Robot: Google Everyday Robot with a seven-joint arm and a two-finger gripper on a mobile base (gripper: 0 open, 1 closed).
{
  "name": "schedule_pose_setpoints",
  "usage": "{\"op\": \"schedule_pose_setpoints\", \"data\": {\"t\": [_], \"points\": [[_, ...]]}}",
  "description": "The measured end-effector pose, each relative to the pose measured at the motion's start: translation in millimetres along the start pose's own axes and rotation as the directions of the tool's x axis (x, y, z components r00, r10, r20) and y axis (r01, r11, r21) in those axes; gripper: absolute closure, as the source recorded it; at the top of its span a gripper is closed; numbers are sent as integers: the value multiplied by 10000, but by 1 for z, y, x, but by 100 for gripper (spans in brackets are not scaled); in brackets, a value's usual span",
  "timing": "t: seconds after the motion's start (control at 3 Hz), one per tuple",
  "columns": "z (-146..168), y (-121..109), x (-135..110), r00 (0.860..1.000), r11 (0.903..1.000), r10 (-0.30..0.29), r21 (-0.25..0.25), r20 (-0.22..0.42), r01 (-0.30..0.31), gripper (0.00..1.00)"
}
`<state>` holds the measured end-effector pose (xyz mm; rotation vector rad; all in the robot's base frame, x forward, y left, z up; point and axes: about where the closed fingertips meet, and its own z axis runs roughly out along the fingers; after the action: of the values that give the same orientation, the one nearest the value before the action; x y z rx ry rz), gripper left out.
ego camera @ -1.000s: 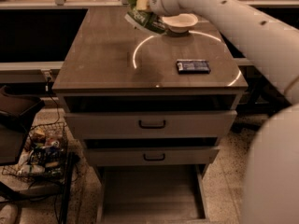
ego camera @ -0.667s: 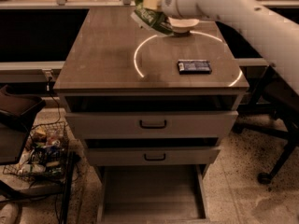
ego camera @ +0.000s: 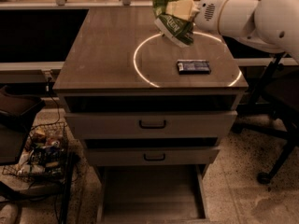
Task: Place green jalapeno chip bag into bottom drawer
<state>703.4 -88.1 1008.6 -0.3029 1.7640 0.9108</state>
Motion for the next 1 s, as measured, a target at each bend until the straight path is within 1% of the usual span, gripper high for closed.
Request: {"op": "schedule_pose_setpoints", "data": {"t": [0.33,0.67,1.0], "points": [[-46,8,11,9991,9997,-193,-171,370,200,100],[-79,1,62,9987,9996,-285,-62,415,288,100],[-78,1,62,9987,9996,-282,-80,414,286,100]]}}
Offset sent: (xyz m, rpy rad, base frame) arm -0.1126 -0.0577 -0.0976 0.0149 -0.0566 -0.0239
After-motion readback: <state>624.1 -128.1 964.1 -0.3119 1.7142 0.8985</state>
